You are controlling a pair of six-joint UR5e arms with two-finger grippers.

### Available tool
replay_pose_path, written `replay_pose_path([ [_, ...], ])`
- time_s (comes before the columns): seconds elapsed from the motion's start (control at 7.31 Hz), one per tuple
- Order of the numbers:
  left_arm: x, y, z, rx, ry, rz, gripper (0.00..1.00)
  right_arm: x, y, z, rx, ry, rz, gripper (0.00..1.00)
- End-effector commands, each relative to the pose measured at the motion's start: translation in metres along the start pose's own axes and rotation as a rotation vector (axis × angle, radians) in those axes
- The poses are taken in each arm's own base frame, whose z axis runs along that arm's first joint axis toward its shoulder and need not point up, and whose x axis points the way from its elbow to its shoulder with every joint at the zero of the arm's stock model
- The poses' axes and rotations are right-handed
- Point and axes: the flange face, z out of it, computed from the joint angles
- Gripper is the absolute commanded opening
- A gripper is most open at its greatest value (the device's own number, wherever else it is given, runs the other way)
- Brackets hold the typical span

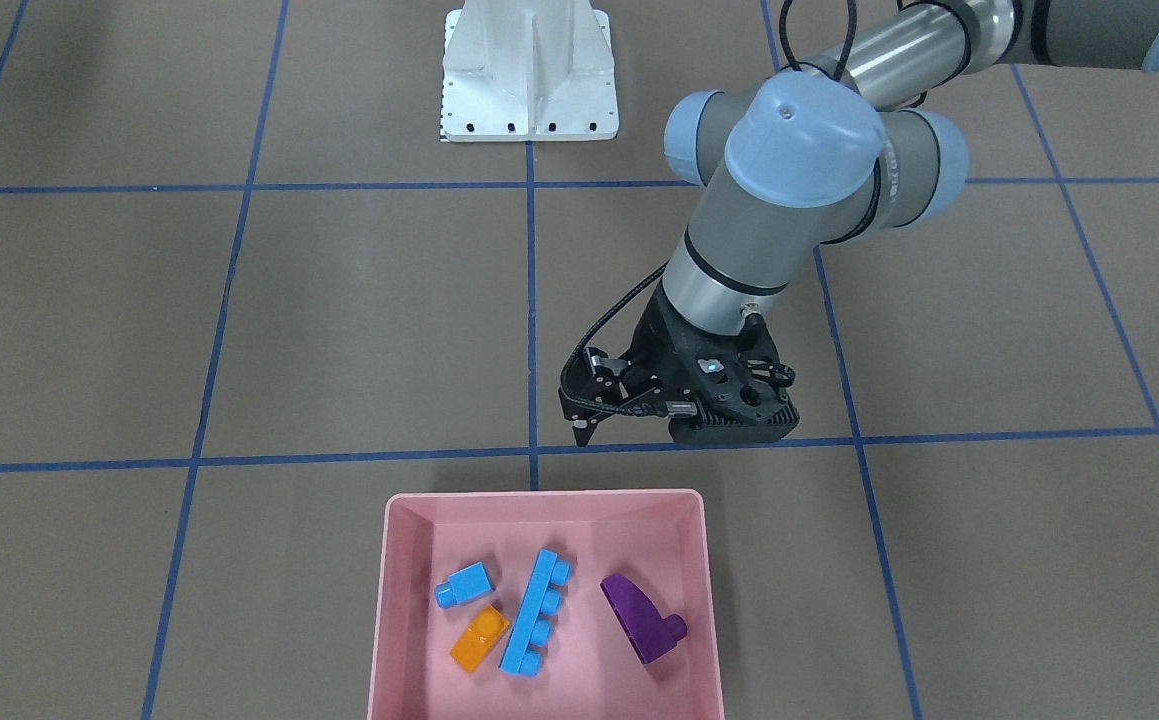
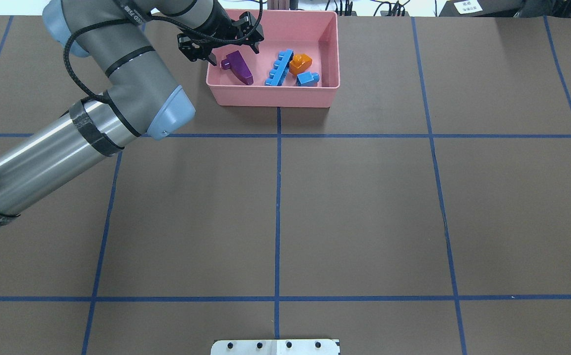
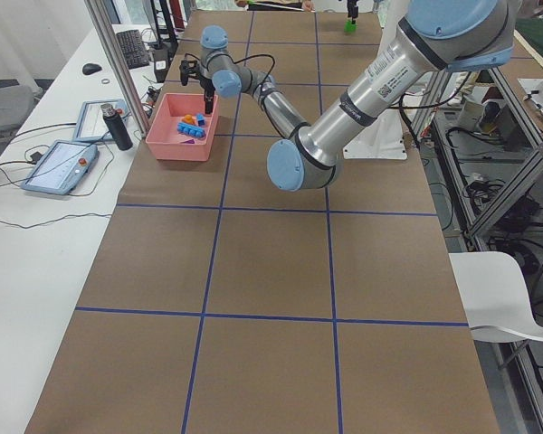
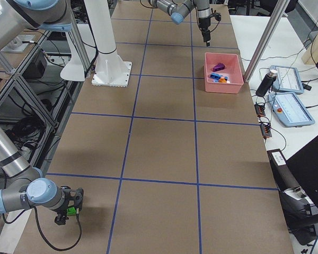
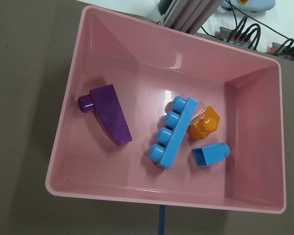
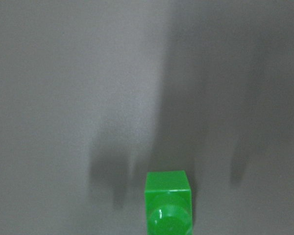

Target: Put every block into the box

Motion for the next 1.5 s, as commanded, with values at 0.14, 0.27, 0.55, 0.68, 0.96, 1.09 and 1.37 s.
replay_pose_path([
  [0.14, 0.002, 0.002, -0.001, -0.002, 0.005, 0.003, 1.00, 0.008, -0.003, 0.009, -0.015, -0.009, -0.003, 0.24],
  [0.27, 0.002, 0.002, -0.002, -0.002, 0.006, 0.004, 1.00, 0.008, -0.004, 0.010, -0.014, -0.010, -0.003, 0.03],
  [0.55, 0.002, 0.003, -0.003, -0.002, 0.008, 0.005, 1.00, 0.008, -0.008, 0.010, -0.010, -0.009, -0.009, 0.00],
  [0.68, 0.003, 0.004, -0.005, -0.003, 0.013, 0.008, 1.00, 0.008, -0.014, 0.010, 0.000, -0.004, -0.020, 0.00],
  [0.96, -0.006, 0.008, -0.007, -0.019, 0.017, 0.009, 1.00, 0.000, -0.053, 0.002, 0.067, 0.036, -0.073, 0.00],
  [1.09, -0.032, 0.021, -0.012, -0.028, 0.019, 0.011, 1.00, -0.002, -0.080, 0.000, 0.115, 0.030, -0.072, 0.00],
  [1.37, -0.070, 0.042, -0.021, -0.086, -0.031, 0.115, 1.00, -0.005, -0.215, -0.019, 0.209, -0.012, -0.018, 0.00],
])
